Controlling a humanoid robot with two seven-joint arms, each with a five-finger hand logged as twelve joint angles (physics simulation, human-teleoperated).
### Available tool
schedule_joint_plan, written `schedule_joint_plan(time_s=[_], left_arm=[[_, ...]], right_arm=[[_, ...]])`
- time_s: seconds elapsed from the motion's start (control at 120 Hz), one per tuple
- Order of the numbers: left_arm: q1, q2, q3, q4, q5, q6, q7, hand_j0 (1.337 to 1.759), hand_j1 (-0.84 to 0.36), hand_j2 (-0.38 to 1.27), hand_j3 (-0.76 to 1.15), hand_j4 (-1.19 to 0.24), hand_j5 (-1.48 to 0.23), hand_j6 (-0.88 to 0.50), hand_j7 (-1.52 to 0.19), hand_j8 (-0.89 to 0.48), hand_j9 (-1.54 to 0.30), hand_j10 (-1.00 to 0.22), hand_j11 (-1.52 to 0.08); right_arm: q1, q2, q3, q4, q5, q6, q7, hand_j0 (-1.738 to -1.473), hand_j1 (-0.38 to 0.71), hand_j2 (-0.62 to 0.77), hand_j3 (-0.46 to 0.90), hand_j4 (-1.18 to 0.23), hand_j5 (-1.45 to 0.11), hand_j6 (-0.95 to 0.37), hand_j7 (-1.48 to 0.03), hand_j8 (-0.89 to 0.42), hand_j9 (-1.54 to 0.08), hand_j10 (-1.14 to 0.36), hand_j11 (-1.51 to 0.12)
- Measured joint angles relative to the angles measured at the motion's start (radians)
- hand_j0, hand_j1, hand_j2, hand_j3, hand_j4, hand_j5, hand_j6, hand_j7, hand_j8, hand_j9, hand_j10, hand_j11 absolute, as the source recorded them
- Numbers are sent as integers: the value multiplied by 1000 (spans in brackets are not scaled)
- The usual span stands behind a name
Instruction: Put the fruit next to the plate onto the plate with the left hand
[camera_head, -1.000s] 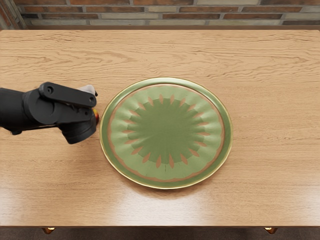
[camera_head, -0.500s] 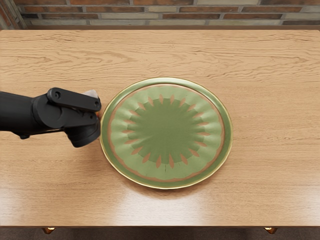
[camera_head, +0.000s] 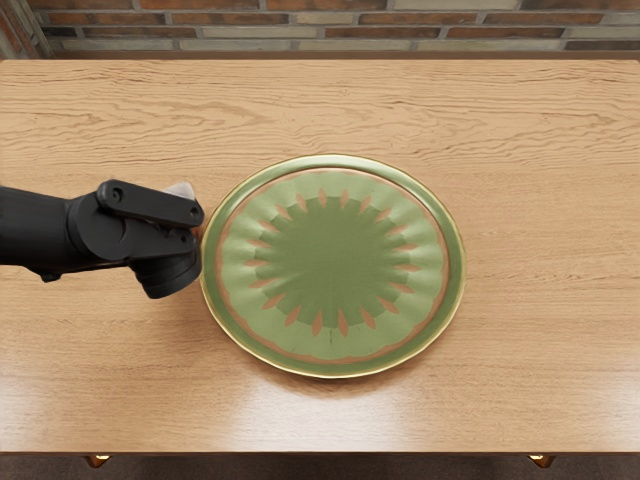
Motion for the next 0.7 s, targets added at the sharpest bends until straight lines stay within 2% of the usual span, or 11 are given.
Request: schedule_joint_plan(time_s=[0.117,0.2,0.267,0.442,0.508,0.592,0.65,0.7], left_arm=[[0,0,-1,3,0,0,0,1654,-265,169,58,-527,-680,-502,-609,-499,-684,-525,-684],[-3,1,-1,2,-1,0,-1,1655,-299,183,39,-574,-747,-557,-700,-470,-750,-572,-751],[-5,2,-1,0,-2,1,0,1655,-332,254,28,-632,-816,-521,-787,-431,-825,-625,-826],[-13,7,0,-7,-3,-1,-1,1651,-397,385,12,-754,-1005,-400,-1002,-308,-1022,-535,-1020],[-39,24,1,-22,-4,-4,-2,1650,-384,366,9,-778,-1056,-385,-1051,-294,-1063,-553,-1067],[-75,77,3,-55,-3,-8,-2,1649,-345,247,6,-805,-1091,-381,-1094,-297,-1107,-553,-1108],[-101,101,4,-81,-4,-13,-2,1648,-375,338,4,-815,-1114,-359,-1122,-270,-1132,-537,-1126],[-139,113,4,-106,-8,-19,-2,1648,-366,322,3,-815,-1143,-336,-1149,-250,-1150,-529,-1136]], right_arm=[[0,0,0,0,0,0,0,-1658,-308,-7,0,-35,-45,-35,-45,-35,-45,-35,-45],[0,0,0,1,1,0,0,-1658,-307,-7,0,-35,-45,-35,-45,-35,-45,-35,-45],[0,0,0,0,1,0,0,-1658,-307,-7,0,-35,-45,-35,-45,-35,-45,-35,-45],[0,0,0,0,0,0,0,-1658,-308,-7,0,-35,-45,-35,-45,-35,-45,-35,-45],[0,0,0,0,0,0,0,-1658,-308,-7,0,-35,-45,-35,-45,-35,-45,-35,-45],[0,0,0,1,1,0,-1,-1658,-308,-7,0,-35,-45,-35,-45,-35,-45,-35,-45],[0,0,0,1,1,0,-1,-1658,-308,-7,0,-35,-45,-35,-45,-35,-45,-35,-45],[0,0,0,0,1,0,-1,-1658,-308,-7,0,-35,-45,-35,-45,-35,-45,-35,-45]])
